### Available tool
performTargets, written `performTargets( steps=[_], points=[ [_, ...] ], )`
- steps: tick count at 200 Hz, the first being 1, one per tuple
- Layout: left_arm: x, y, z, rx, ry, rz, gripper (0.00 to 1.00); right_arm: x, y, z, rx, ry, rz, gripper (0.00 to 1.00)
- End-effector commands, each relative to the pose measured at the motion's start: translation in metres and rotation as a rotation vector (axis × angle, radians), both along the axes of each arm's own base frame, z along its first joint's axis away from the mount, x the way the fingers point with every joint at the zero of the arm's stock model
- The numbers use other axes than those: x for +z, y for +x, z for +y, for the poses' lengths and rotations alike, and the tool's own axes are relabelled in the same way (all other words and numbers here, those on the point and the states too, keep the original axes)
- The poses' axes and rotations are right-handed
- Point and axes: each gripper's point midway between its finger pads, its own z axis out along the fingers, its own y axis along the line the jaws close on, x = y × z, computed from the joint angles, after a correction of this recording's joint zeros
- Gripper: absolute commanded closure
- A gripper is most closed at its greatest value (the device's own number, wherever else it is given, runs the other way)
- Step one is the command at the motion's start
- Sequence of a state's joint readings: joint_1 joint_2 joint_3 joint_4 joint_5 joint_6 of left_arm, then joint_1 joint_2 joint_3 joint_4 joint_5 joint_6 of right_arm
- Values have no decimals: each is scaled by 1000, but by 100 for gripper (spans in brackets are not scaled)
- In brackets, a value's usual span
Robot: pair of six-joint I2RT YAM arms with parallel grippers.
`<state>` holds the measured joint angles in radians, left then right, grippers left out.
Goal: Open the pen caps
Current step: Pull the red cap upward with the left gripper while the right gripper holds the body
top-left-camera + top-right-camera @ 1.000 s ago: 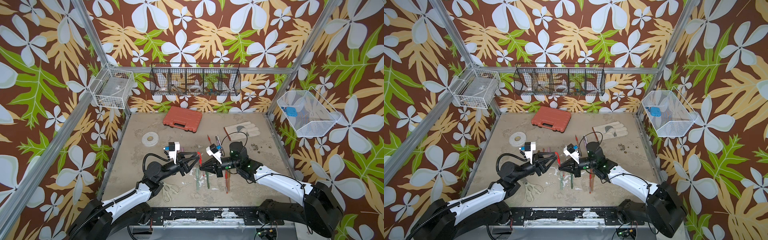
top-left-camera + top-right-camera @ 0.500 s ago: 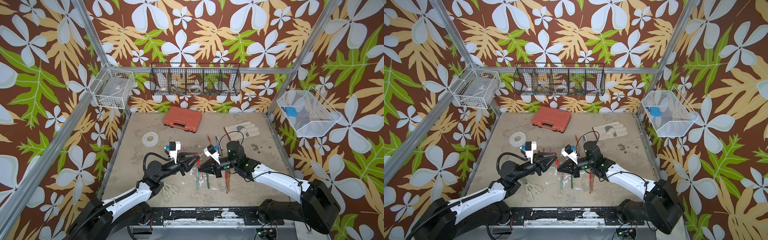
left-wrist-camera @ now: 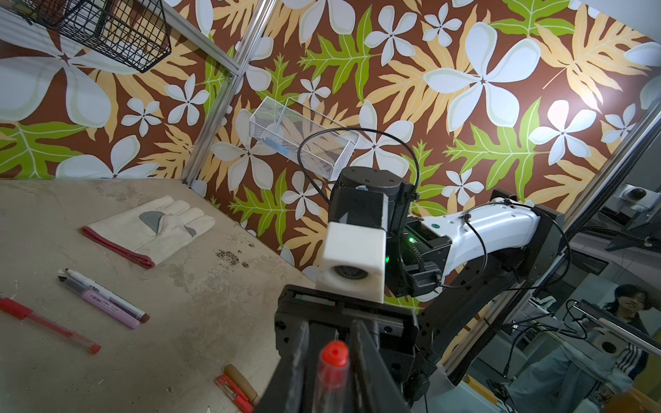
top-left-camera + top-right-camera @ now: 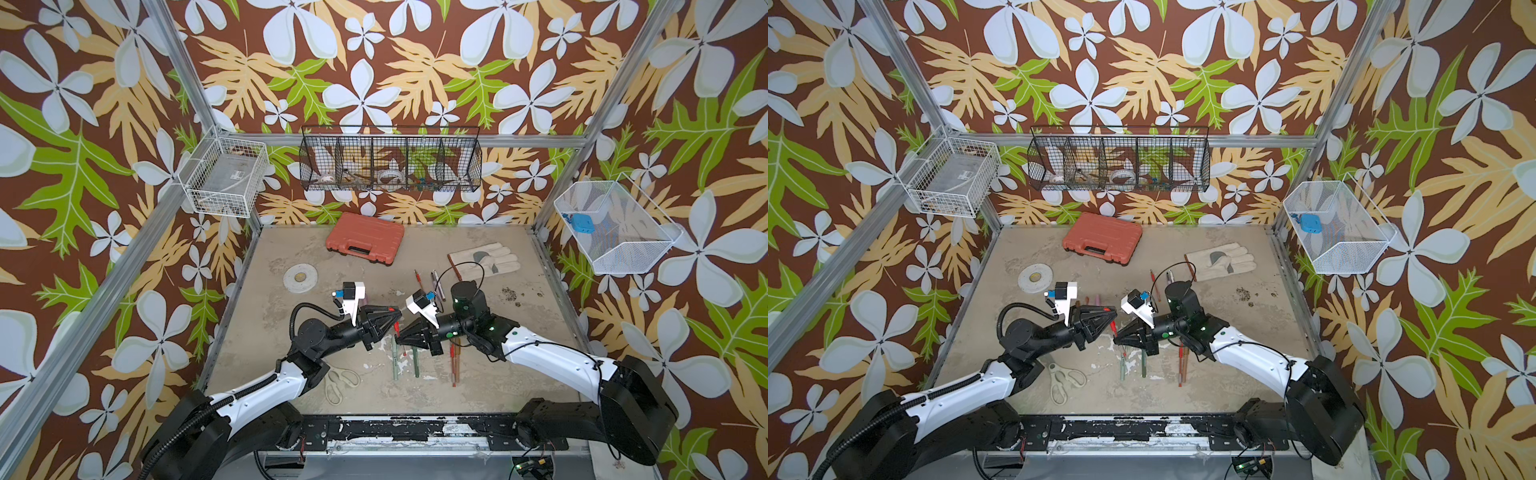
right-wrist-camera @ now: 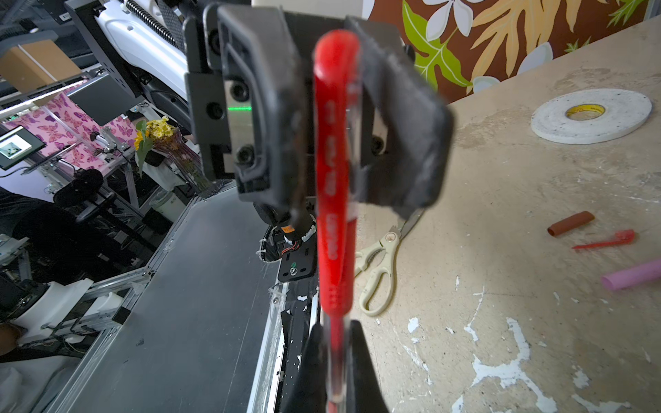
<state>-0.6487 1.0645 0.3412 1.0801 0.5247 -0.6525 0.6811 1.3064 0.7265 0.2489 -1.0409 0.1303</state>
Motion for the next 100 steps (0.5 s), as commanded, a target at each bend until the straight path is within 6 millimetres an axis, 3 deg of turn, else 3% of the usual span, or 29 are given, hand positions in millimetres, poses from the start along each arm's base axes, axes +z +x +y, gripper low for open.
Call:
performTargets(
  steps=[1, 100],
  points=[
    [9, -3, 0, -13, -18, -32, 77, 3, -1, 2, 19, 18, -18, 100],
    [10, -2, 2, 0, -17, -33, 84, 1, -2, 4, 38, 21, -14, 100]
  ],
)
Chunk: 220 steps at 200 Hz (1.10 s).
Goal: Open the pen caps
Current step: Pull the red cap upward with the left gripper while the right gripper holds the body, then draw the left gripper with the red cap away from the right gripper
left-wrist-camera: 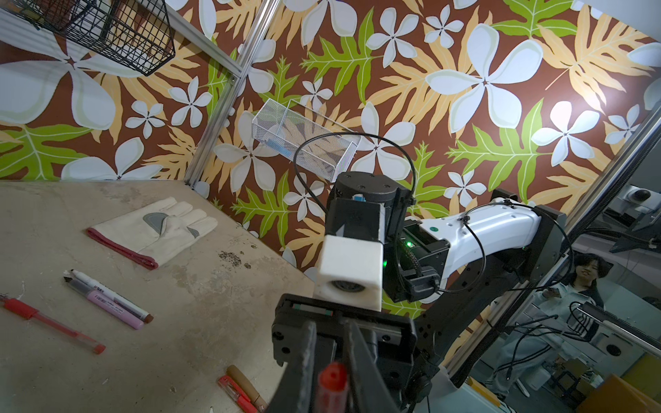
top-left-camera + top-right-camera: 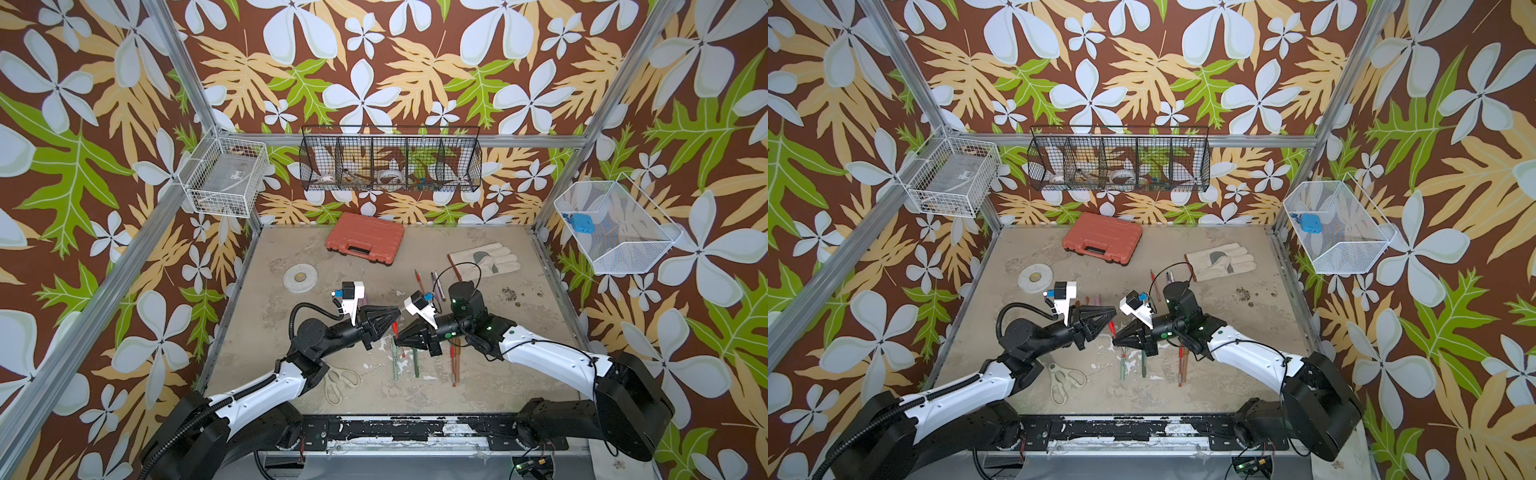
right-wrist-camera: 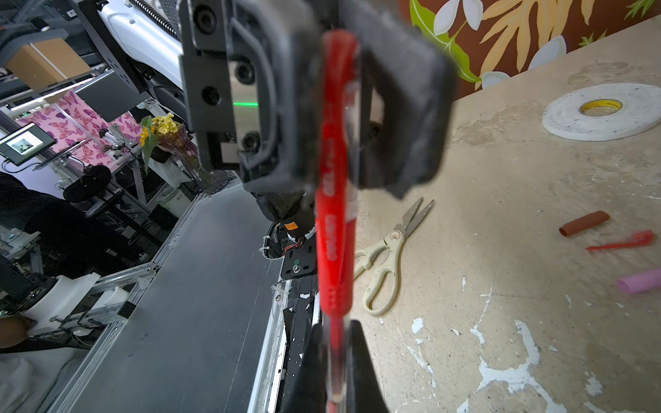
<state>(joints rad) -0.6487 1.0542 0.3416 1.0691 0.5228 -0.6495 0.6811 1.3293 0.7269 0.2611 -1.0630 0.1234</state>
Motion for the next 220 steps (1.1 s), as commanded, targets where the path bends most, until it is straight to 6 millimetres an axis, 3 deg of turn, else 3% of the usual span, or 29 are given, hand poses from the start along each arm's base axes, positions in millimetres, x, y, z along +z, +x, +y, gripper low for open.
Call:
performTargets(
  steps=[1, 48, 149, 220],
  points=[
    [9, -1, 1, -3, -17, -29, 84, 5, 0, 2, 16, 19, -21, 100],
    [1, 3, -3, -2, -1, -13, 100, -2, 1, 4, 22, 8, -18, 100],
    [6, 18, 16, 148, -7, 28, 100, 5, 20, -5, -178, -26, -171, 100],
    [9, 17, 17, 144, -27, 36, 100, 1, 15, -4, -210, -65, -232, 100]
  ],
)
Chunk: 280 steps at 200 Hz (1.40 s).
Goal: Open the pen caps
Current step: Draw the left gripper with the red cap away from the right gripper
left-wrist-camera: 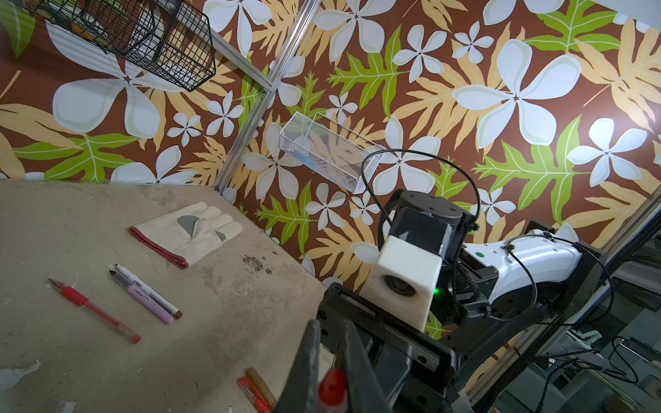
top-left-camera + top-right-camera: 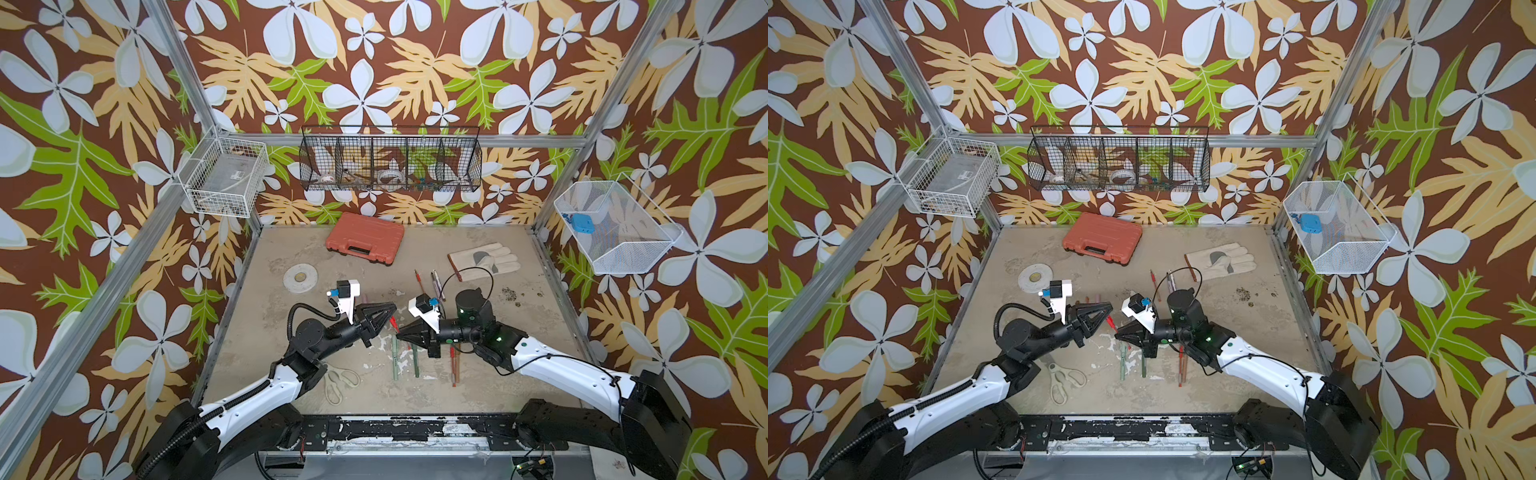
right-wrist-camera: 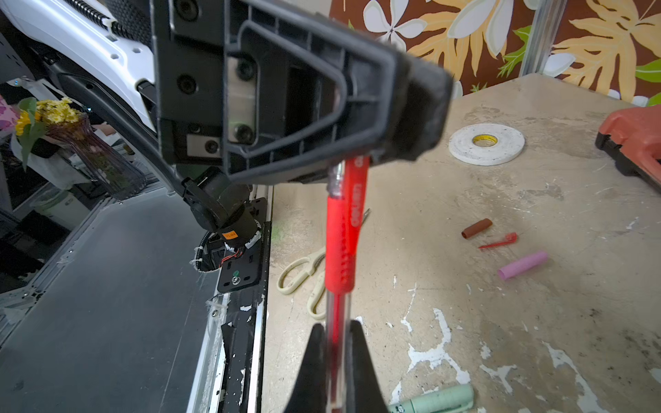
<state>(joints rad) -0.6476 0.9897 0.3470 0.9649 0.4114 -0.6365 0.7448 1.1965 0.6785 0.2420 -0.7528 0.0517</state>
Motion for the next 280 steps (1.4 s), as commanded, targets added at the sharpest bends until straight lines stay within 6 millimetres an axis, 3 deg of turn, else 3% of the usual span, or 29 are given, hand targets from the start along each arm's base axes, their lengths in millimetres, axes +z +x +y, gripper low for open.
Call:
performTargets(
  steps=[1, 44, 87, 143, 205, 246, 280],
  points=[
    [8, 4, 5, 34, -32, 2, 100, -4, 1, 1, -6, -23, -34, 100],
    [3, 10, 12, 92, -15, 1, 100, -21, -4, 13, 17, -103, -35, 100],
    [-9, 20, 15, 97, -3, 19, 100, -25, -17, 15, 102, -98, 2, 100],
    [-7, 23, 19, 117, 15, 15, 100, -21, -23, 15, 124, -79, 4, 100],
    [-10, 31, 24, 165, -4, 56, 100, -46, 0, 13, -49, -217, -92, 100],
    [-9, 33, 37, 230, -14, 50, 100, -44, -12, 15, 2, -190, -52, 100],
    [-9, 30, 28, 163, -27, 60, 100, -41, -32, 20, 100, -136, 39, 100]
  ],
)
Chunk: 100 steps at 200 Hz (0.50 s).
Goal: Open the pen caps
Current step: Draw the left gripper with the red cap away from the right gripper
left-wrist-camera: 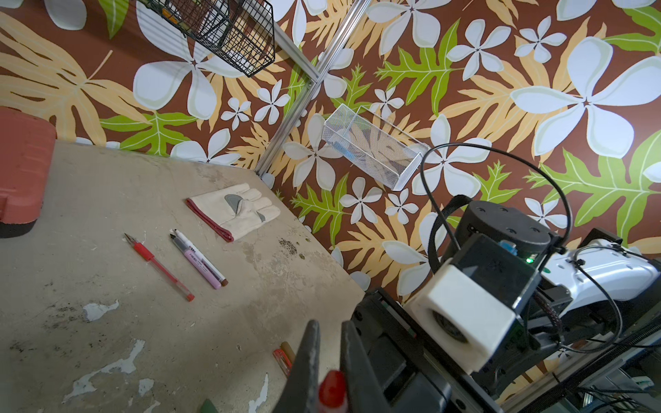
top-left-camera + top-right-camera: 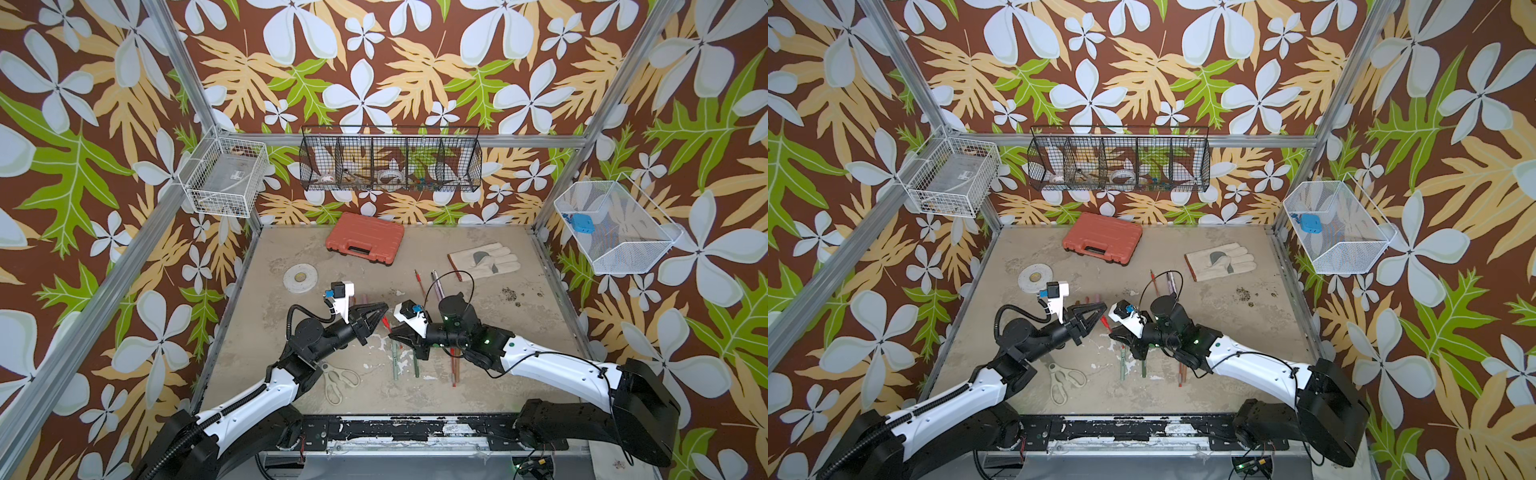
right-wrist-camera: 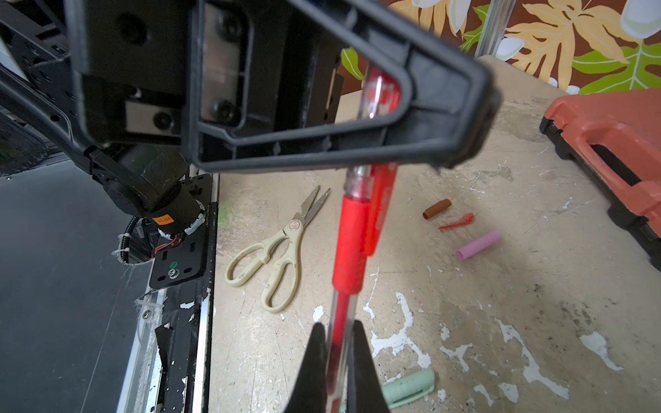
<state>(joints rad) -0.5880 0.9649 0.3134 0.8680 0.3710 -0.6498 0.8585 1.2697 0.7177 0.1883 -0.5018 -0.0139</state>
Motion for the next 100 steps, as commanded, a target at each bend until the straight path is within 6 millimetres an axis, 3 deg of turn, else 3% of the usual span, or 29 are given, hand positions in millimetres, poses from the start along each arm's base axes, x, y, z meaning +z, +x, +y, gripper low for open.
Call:
performTargets(
  steps=[1, 35, 58, 100],
  points=[
    [20, 11, 9, 66, -71, -48, 100, -13, -42, 2, 190, 4, 128, 100],
    [23, 7, 5, 31, -76, -62, 100, -29, -60, 1, 289, 10, 203, 100],
    [25, 7, 7, 43, -75, -68, 100, -31, -50, -3, 213, 7, 167, 100],
    [26, 8, 11, 64, -80, -66, 100, -18, -22, -25, -59, -5, -25, 100]
  ],
)
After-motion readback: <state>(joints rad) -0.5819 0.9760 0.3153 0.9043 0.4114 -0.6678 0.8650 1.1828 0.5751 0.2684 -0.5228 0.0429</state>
